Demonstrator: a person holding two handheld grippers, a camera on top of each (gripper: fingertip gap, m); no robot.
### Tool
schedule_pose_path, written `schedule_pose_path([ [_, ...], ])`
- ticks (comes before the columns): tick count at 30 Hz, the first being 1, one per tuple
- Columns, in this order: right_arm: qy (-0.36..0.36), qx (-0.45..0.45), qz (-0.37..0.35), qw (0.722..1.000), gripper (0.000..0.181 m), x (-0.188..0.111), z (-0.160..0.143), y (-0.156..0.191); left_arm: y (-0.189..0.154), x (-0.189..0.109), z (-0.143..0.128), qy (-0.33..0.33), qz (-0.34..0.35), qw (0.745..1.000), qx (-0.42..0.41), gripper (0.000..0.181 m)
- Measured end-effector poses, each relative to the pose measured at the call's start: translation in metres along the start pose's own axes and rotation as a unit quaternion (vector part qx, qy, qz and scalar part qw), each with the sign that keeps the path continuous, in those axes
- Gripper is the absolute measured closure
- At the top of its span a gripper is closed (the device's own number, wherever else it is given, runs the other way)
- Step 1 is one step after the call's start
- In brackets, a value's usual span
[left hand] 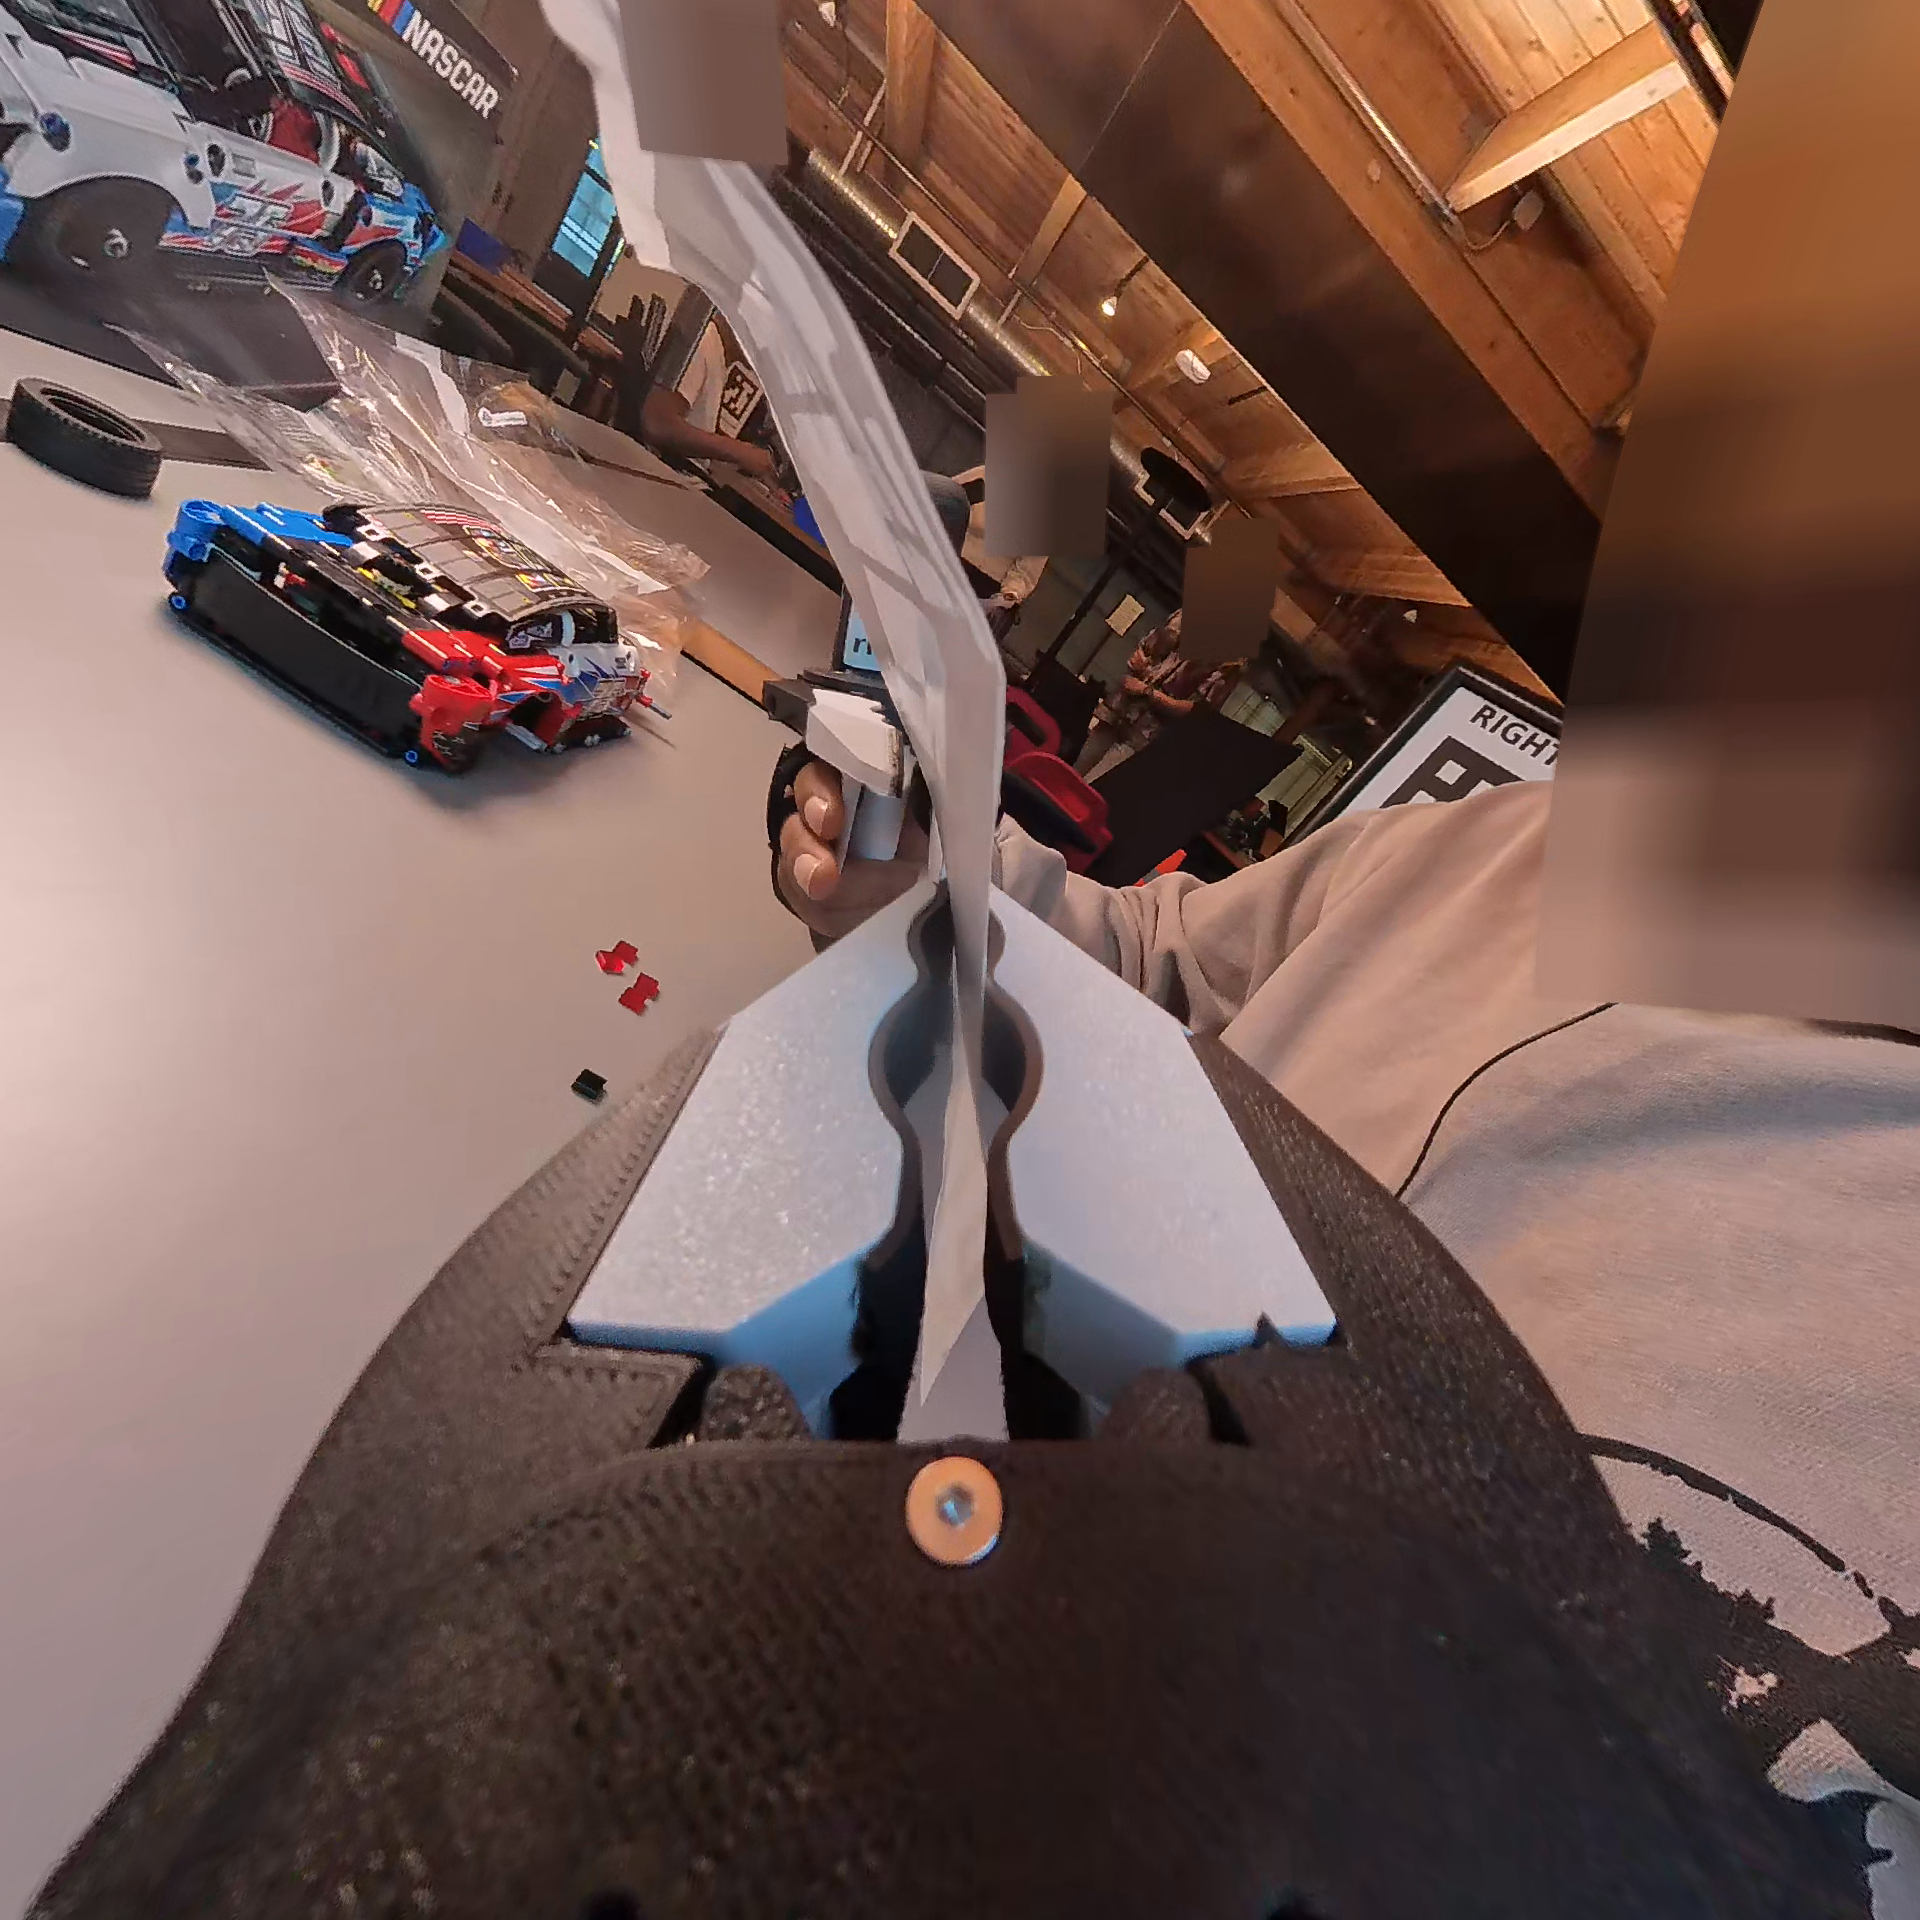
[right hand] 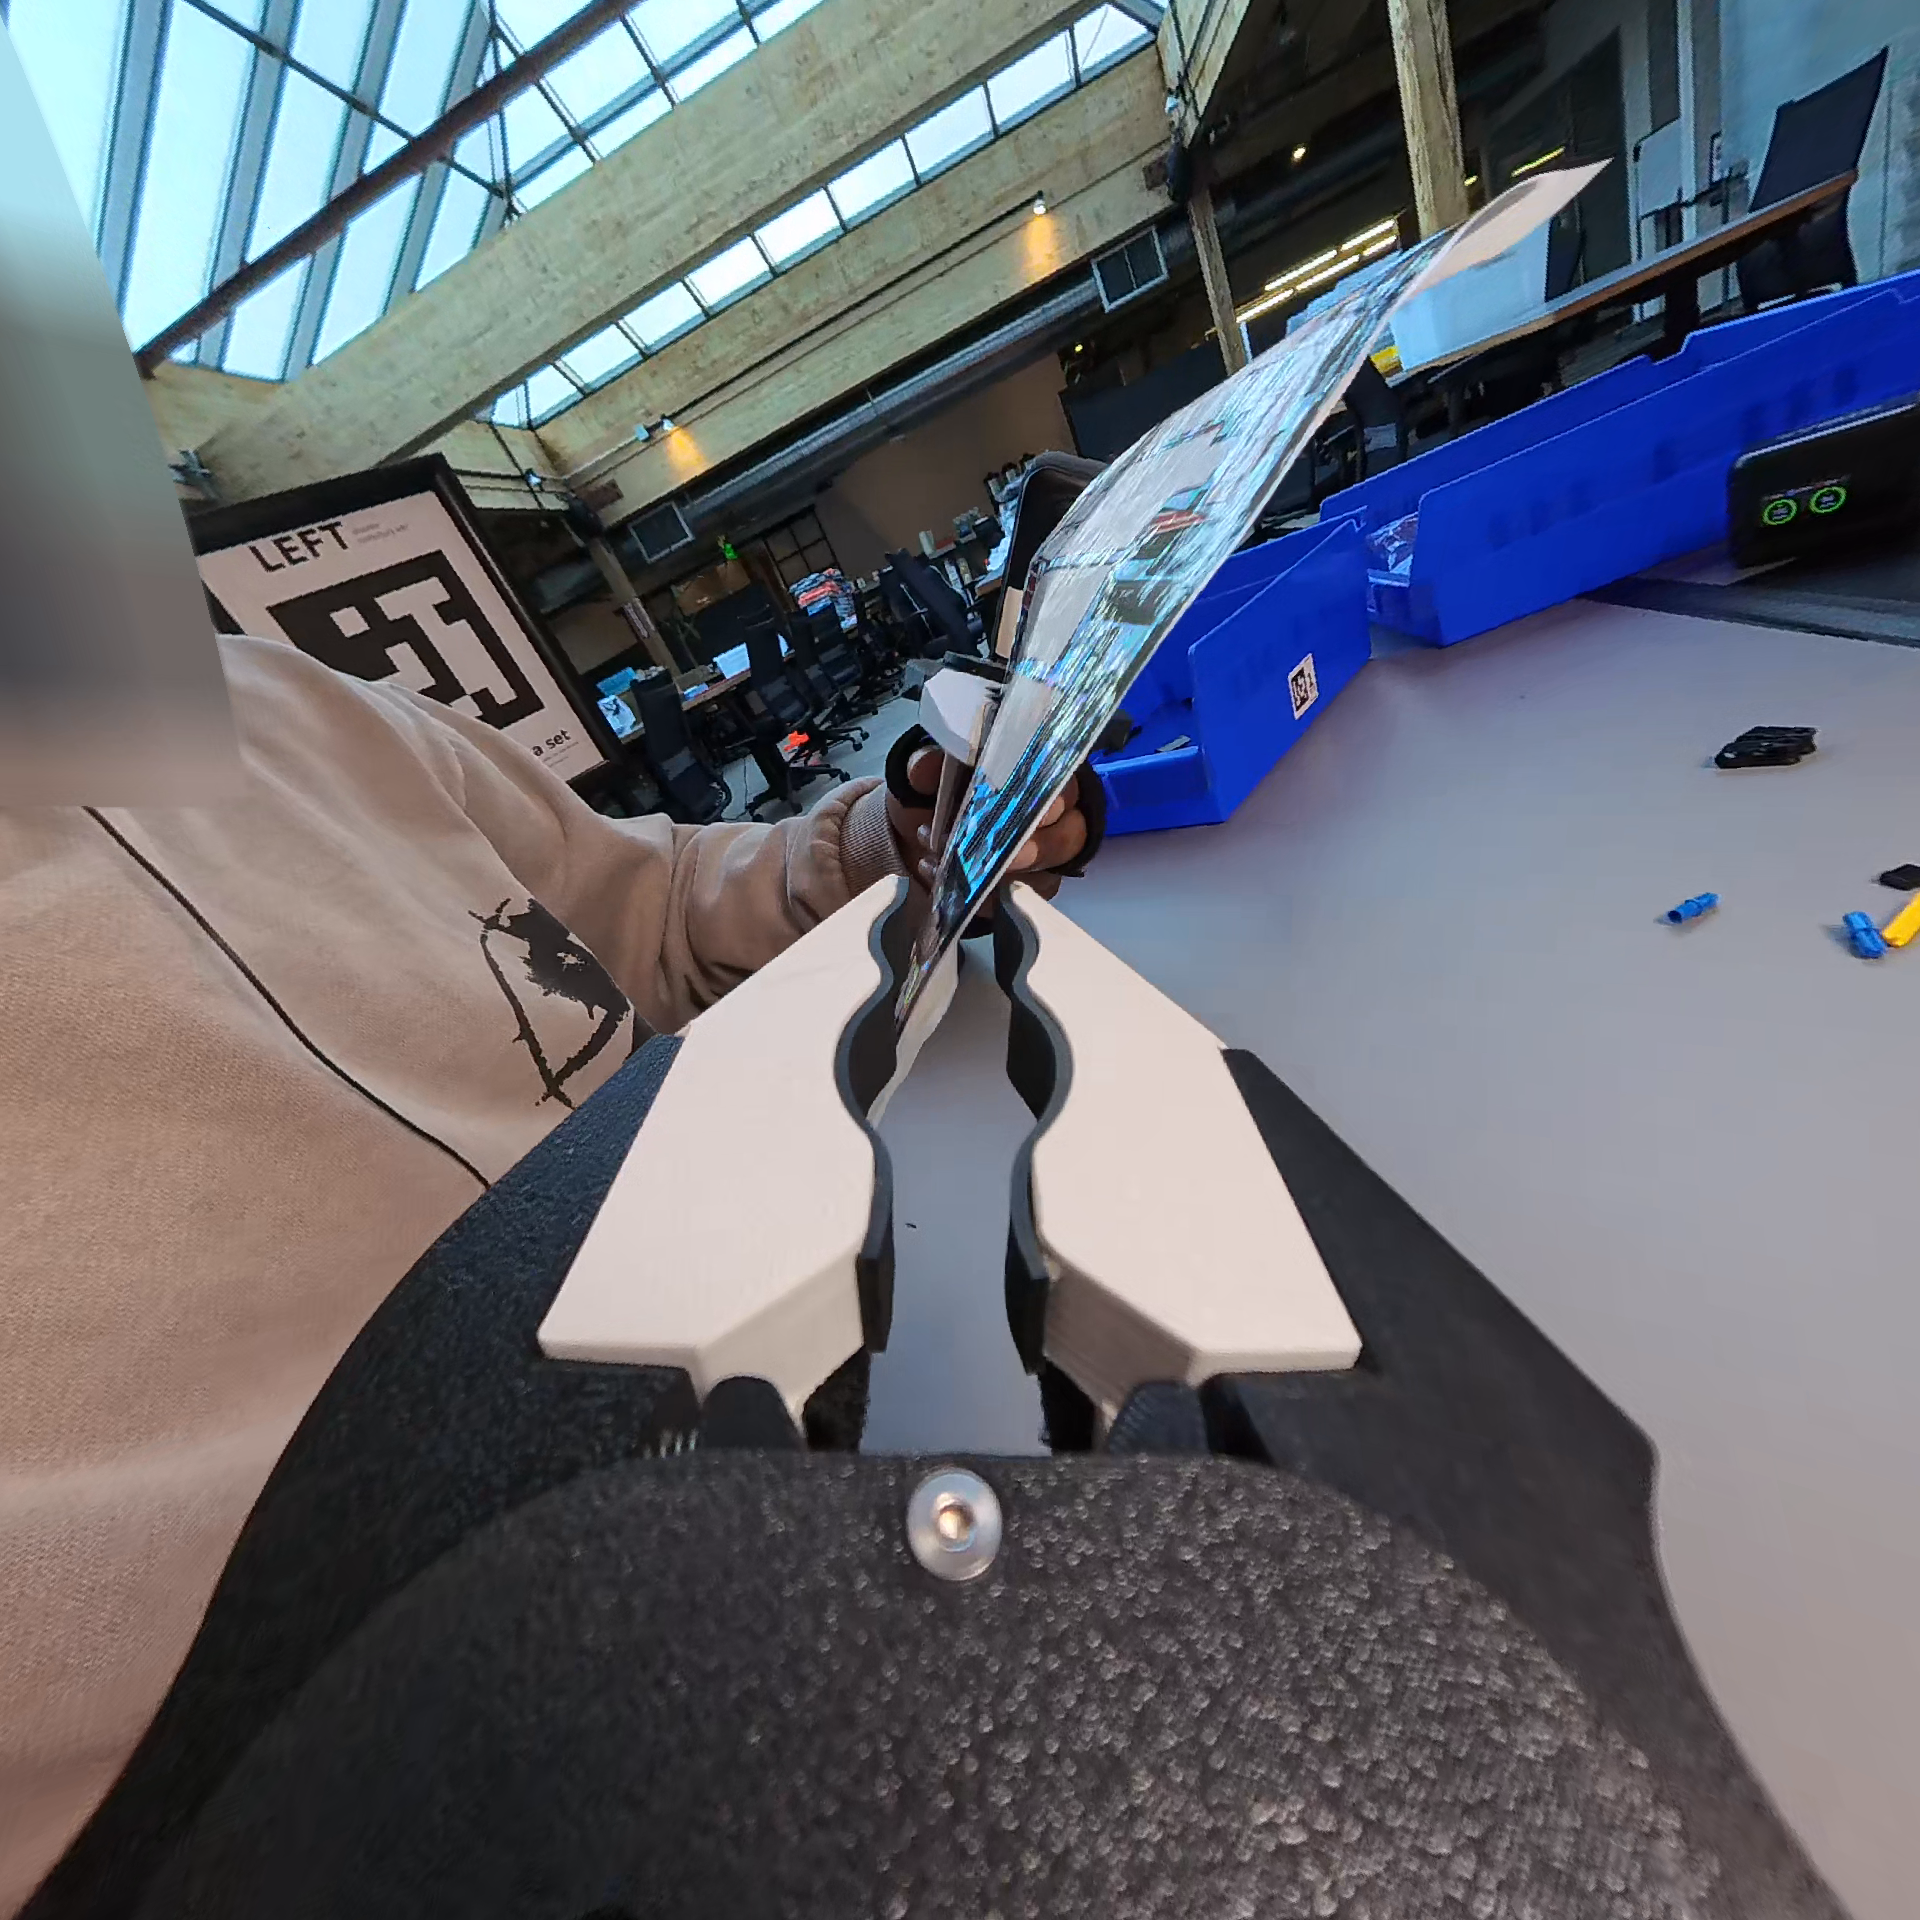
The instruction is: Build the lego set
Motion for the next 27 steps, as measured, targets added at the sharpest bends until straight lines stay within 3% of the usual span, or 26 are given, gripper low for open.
schedule_pose_path([
  [5, -0.014, 0.008, -0.036, 0.999, 0.181, -0.001, 0.002, -0.007, 0.003, 0.004, -0.006, 0.021, 0.015, 1.0, -0.002, 0.181],
  [16, 0.001, 0.017, -0.062, 0.998, 0.181, 0.0, 0.0, -0.012, 0.01, -0.001, -0.003, 0.011, 0.046, 0.999, -0.016, 0.181],
  [27, -0.082, 0.103, -0.068, 0.989, 0.181, -0.024, 0.013, -0.03, 0.01, -0.013, -0.001, 0.002, 0.063, 0.998, -0.001, 0.18],
])
Point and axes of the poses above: each gripper's, where its closed fingertips meet, x out along the fingers, z out of its top, y = z × x across the jaws, the point moved 7 cm from there along -x, back along the fingers, and after that the axes turned 2 degrees about -z, right-handed, at the moved point
